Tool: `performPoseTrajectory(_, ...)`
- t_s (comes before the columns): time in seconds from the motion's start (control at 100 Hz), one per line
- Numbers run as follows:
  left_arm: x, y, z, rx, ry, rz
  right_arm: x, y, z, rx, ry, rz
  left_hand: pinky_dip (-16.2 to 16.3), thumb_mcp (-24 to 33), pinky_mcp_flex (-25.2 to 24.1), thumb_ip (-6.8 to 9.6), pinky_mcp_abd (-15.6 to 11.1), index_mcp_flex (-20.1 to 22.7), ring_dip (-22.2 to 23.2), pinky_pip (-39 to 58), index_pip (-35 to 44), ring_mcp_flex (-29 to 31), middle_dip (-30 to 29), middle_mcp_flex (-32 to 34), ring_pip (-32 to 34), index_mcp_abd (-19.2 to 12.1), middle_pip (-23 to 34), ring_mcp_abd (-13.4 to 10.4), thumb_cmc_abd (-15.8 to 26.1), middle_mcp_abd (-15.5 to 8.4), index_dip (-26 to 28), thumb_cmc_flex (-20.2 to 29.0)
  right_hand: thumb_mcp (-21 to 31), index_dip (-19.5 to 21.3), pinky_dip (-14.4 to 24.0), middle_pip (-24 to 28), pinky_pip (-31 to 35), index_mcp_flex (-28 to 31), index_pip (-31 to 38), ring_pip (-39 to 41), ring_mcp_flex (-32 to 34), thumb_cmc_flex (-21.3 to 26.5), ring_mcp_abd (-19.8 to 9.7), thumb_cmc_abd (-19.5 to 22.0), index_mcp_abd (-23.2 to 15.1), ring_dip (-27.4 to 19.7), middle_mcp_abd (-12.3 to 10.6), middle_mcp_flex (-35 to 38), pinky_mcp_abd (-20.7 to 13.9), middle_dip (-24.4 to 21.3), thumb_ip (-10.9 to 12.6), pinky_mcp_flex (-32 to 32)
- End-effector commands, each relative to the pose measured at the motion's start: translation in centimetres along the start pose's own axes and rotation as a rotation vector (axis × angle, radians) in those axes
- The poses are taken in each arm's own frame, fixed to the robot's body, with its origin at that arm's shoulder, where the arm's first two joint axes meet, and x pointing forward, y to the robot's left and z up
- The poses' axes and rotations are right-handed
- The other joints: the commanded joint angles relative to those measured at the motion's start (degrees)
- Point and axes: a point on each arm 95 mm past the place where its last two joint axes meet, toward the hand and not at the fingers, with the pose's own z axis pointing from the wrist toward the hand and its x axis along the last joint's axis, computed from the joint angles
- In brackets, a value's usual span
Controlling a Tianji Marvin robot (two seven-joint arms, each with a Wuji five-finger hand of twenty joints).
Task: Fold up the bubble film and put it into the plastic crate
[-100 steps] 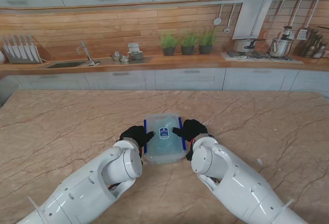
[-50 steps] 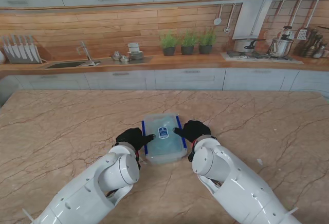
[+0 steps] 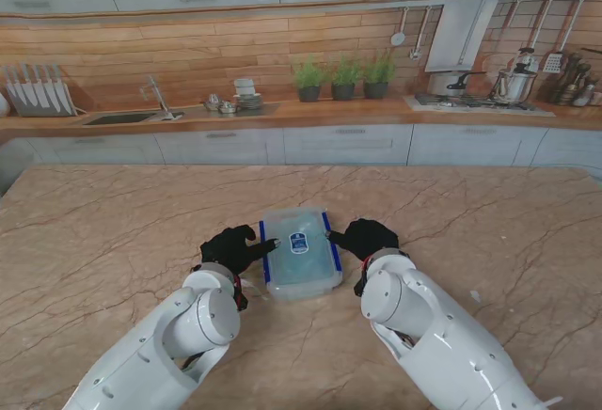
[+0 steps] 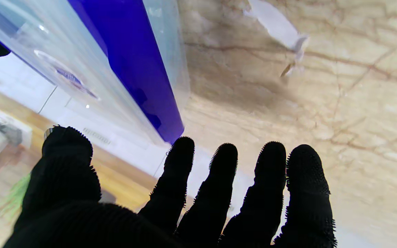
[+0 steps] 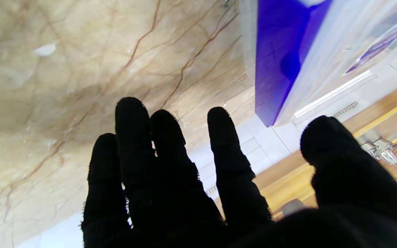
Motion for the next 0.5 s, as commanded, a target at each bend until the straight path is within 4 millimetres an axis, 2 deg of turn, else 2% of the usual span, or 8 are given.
performPoseTrajectory(0.0,-0.8,0.0,-0.9,0.032,-0.008,-0.007,-0.2,0.0,-0.5,-0.003,0.007,0.004,-2.0,-0.7,-1.5,2.41,-0.2,-1.5,-1.7,-1.8,-2.6,-2.6,-1.3,-2.5,-2.4,-1.3,-1.4,-1.1,-2.3,-0.3,-0.2,-2.4,-0.4,-0.3,-0.4,-1.8,-0.4,-2.3,-0.9,-2.8,-4.0,-1.8,0.0,1.4,-1.6,-1.2,0.8,-3.6,0.3,-0.9,0.7,-0.2)
performPoseTrajectory(0.12,-1.8,-0.9,-2.0,0.091,0.032,-0.049,-0.6,0.4,-1.3,-0.037,0.021,0.016,-4.7,-0.6,-3.6,2.51,-1.2,-1.9,-2.6,-5.1,-3.6,-4.3,-1.6,-3.5,-4.9,-1.6,-2.2,-2.1,-3.1,-0.6,-0.2,-2.0,-0.3,-0.1,0.3,-3.0,-1.4,-6.9,-0.9,-5.8,-8.3,-2.2,-1.2,1.4,-2.4,-2.0,0.4,-9.0,-0.5,-1.4,0.6,-0.6)
performPoseTrajectory(0.22,-2.5,-1.8,-3.0,0.126,0.077,-0.099,-0.8,1.0,-2.2,-0.063,0.042,0.038,-7.3,-0.3,-5.3,2.55,-2.4,-2.2,-3.4,-8.5,-4.5,-5.7,-1.7,-4.2,-7.3,-1.8,-3.0,-3.4,-4.0,-0.9,-0.2,-0.7,-0.2,-0.1,0.8,-3.4,-1.4,-8.8,-0.8,-6.4,-9.0,-2.4,-1.5,1.4,-3.1,-2.1,0.2,-10.0,-0.9,-1.6,0.6,-0.5)
performPoseTrajectory(0.3,-2.9,-2.5,-3.9,0.133,0.11,-0.154,-1.1,1.6,-3.1,-0.073,0.065,0.075,-9.2,-0.2,-6.3,2.61,-2.5,-2.5,-3.9,-11.0,-5.5,-7.0,-1.6,-5.3,-9.3,-1.8,-3.8,-4.2,-5.1,-1.2,-0.2,0.6,-0.2,-0.3,1.1,-3.9,-1.5,-10.2,-0.7,-6.7,-9.2,-2.6,-1.7,1.2,-3.3,-2.2,0.0,-10.6,-1.4,-1.9,0.6,-0.4)
performPoseTrajectory(0.41,-3.4,-3.4,-5.2,0.106,0.18,-0.219,-1.6,2.4,-4.5,-0.071,0.13,0.171,-11.3,0.0,-7.9,2.62,-4.1,-4.2,-4.6,-15.9,-7.3,-8.3,-1.6,-7.3,-12.3,-2.3,-5.1,-6.1,-5.8,-1.9,-0.2,2.1,0.5,-1.1,1.5,-5.2,-2.4,-12.9,-0.6,-8.8,-10.5,-2.6,-3.5,-0.7,-4.0,-2.8,-1.2,-12.2,-2.1,-2.4,0.6,-0.4)
performPoseTrajectory(0.49,-3.6,-3.7,-6.0,0.096,0.23,-0.258,-2.0,2.8,-5.5,-0.073,0.172,0.236,-11.7,0.1,-8.7,2.66,-5.3,-7.7,-4.9,-18.9,-9.6,-9.2,-1.5,-8.7,-13.8,-1.8,-5.8,-7.5,-5.0,-2.5,-0.8,2.3,0.8,-1.2,1.6,-5.4,-2.9,-13.3,-0.3,-9.6,-10.7,-2.5,-4.1,-2.2,-4.2,-3.0,-1.6,-12.3,-2.4,-2.5,0.5,-0.3)
